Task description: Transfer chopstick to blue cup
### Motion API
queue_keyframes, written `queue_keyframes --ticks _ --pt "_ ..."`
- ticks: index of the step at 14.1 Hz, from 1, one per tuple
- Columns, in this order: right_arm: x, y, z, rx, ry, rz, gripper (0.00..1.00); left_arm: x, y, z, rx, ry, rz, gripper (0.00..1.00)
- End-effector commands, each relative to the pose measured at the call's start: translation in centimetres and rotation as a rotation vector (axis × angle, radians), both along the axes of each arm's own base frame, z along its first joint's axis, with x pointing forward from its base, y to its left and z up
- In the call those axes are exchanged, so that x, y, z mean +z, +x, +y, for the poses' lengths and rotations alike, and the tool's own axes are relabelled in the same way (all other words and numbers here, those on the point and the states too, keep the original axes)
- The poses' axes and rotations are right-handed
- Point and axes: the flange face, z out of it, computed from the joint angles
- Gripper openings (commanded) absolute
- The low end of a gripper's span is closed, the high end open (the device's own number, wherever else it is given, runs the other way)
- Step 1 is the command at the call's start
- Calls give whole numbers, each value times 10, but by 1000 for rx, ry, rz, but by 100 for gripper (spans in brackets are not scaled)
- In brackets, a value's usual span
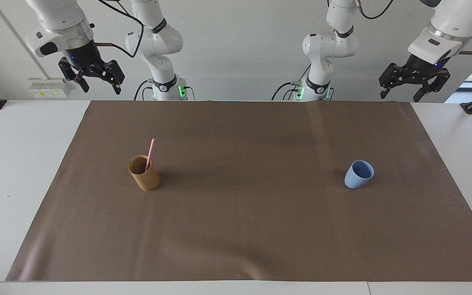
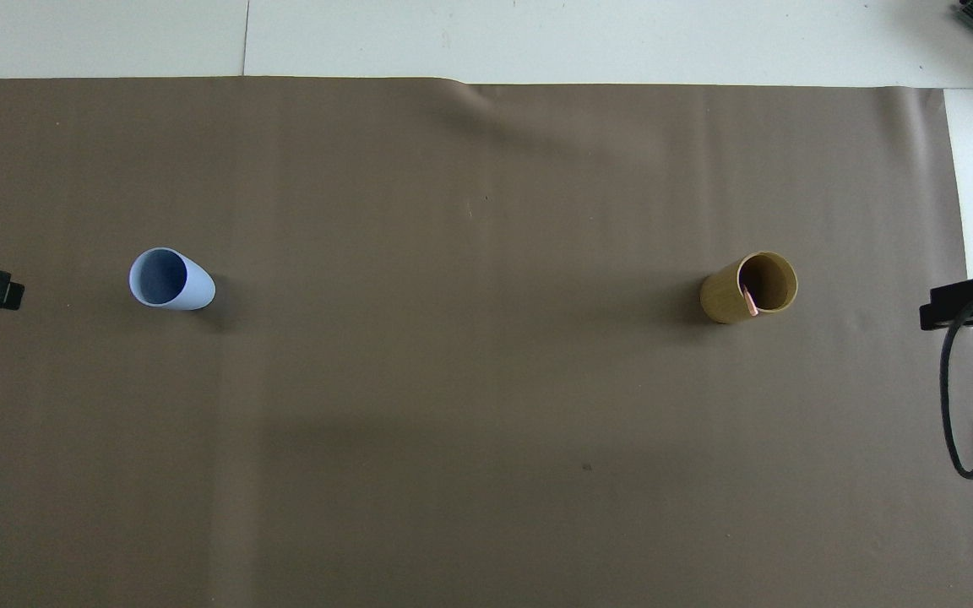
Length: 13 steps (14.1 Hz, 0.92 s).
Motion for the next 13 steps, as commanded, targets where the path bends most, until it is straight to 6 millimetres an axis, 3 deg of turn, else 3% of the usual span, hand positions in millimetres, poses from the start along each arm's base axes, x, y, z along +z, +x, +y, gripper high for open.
queue_keyframes --ticks 1,8,13 --pt "0 -9 -2 -24 -1 -6 100 0 -9 0 7 11 6 100" --pt "-7 -9 -5 -21 5 14 100 0 -9 0 7 11 5 100" --pt "-40 1 -4 -40 63 47 100 0 -8 -1 7 10 2 100"
